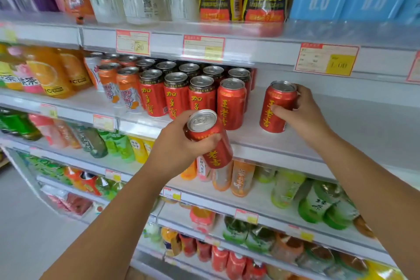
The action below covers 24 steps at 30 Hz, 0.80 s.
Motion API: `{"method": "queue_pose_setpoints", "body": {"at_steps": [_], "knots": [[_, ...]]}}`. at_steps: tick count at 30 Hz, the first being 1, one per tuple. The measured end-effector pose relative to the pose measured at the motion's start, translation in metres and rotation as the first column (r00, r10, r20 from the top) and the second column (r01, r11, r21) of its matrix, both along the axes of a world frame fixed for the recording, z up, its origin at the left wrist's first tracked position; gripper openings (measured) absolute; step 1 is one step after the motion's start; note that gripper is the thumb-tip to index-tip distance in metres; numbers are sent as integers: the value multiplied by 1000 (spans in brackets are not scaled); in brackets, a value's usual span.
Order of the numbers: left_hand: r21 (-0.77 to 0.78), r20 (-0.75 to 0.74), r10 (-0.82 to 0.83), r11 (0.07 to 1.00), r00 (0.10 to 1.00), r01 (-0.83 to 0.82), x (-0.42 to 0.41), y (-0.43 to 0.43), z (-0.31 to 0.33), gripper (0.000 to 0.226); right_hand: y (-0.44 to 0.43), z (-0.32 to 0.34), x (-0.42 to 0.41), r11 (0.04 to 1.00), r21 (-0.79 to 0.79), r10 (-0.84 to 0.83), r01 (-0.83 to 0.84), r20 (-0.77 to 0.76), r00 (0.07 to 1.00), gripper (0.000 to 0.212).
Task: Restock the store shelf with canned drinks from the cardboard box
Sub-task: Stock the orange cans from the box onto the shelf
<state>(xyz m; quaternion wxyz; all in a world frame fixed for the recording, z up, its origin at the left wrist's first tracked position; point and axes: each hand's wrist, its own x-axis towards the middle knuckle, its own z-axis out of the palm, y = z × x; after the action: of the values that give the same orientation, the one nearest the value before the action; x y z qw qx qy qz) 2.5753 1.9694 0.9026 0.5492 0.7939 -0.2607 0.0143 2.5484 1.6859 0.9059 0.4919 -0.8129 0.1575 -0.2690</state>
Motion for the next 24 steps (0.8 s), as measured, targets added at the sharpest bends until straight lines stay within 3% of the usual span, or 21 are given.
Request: {"method": "queue_pose_setpoints", "body": {"at_steps": [6,18,24], "knots": [[-118,-70,-97,989,993,88,27,-5,-7,26,-10,-8,10,999,-49,-7,-1,-148,989,76],[-236,-86,-150,963,985,126,56,-22,-19,22,-61,-5,103,976,-193,-133,104,-147,980,78],[-220,-90,-118,971,989,96,61,-27,-35,51,-73,-6,135,974,-207,-128,95,-150,980,75]]}}
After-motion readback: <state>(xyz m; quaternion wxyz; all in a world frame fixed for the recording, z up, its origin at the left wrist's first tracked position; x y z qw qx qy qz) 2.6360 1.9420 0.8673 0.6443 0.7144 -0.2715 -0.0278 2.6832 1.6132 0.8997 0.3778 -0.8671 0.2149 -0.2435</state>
